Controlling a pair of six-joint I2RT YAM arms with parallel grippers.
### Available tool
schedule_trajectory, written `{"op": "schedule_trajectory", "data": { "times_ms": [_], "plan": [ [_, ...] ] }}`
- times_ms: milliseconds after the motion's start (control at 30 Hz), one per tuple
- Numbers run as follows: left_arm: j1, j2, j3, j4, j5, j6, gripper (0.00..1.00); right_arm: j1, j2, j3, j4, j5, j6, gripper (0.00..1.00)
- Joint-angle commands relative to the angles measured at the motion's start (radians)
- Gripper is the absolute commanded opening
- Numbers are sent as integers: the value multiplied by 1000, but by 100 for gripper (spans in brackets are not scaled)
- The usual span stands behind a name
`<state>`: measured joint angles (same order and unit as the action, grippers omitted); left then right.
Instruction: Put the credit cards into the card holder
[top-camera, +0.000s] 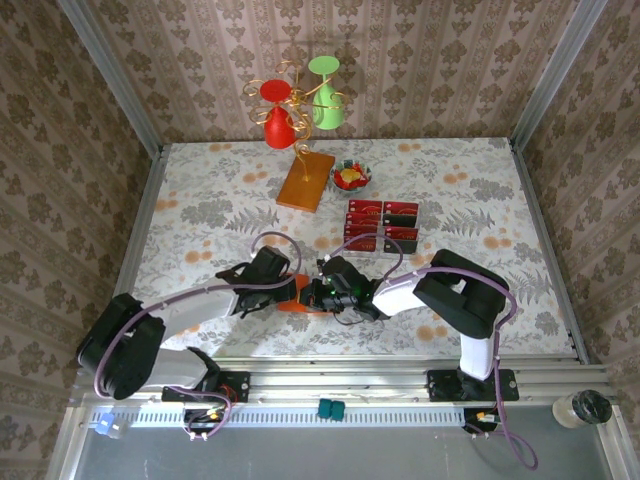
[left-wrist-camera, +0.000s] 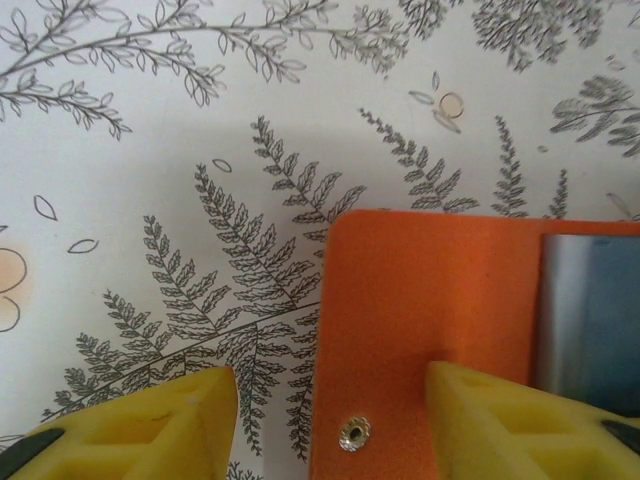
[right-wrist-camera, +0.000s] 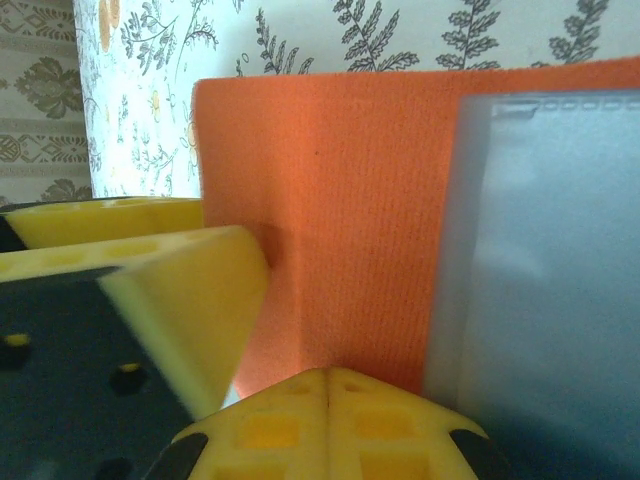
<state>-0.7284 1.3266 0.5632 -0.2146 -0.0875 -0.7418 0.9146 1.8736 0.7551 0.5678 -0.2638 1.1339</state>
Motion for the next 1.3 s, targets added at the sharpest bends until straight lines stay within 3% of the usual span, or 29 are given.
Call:
{"op": "schedule_trajectory", "data": {
  "times_ms": [0,433,1267],
  "plan": [
    [-10,37,-9,-3,-36,-10,52,8,7,-23,-24,26,10,0],
    [-29,82,3,-22,-89,15,50,-72,-196,-21,-287,43,-154,0],
    [-38,98,67,-60,-113,98,50,-218,-326,-232,-314,104,-183,0]
  ]
}}
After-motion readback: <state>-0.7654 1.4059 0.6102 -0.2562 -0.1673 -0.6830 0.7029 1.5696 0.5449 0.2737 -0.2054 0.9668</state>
